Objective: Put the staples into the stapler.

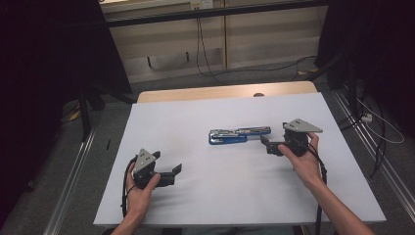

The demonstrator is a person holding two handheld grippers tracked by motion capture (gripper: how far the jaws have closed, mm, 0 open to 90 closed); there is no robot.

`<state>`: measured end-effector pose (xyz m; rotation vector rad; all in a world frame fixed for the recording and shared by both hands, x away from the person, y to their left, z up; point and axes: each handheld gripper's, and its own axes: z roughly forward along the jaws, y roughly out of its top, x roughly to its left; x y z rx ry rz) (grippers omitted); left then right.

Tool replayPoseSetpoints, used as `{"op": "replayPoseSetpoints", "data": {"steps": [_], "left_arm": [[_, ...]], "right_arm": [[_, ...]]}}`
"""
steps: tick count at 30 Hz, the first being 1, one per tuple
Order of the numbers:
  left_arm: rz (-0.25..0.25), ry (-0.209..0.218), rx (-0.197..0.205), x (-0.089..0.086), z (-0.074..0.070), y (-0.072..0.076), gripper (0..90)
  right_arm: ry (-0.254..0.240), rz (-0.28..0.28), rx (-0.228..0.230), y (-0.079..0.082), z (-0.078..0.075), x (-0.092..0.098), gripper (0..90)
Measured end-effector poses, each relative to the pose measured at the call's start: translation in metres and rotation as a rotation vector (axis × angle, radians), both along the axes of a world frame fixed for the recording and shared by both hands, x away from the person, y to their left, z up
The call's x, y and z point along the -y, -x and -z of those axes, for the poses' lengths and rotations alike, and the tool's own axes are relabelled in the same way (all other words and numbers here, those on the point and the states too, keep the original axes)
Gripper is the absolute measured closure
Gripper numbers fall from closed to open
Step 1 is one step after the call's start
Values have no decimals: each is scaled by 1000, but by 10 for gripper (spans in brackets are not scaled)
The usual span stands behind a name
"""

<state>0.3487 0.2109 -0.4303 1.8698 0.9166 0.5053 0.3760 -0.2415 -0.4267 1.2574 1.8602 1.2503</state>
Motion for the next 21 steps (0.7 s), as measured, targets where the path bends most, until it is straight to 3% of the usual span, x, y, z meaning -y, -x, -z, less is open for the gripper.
{"op": "replayPoseSetpoints", "data": {"steps": [4, 11, 21], "left_arm": [[1, 3, 1, -1, 0, 1, 52], [7, -4, 3, -2, -2, 2, 52], [9, -3, 0, -2, -1, 3, 52]], "right_arm": [[29, 9, -8, 7, 4, 3, 28], [0, 26, -3, 16, 11, 9, 28], [1, 33, -18, 24, 14, 12, 33]]}}
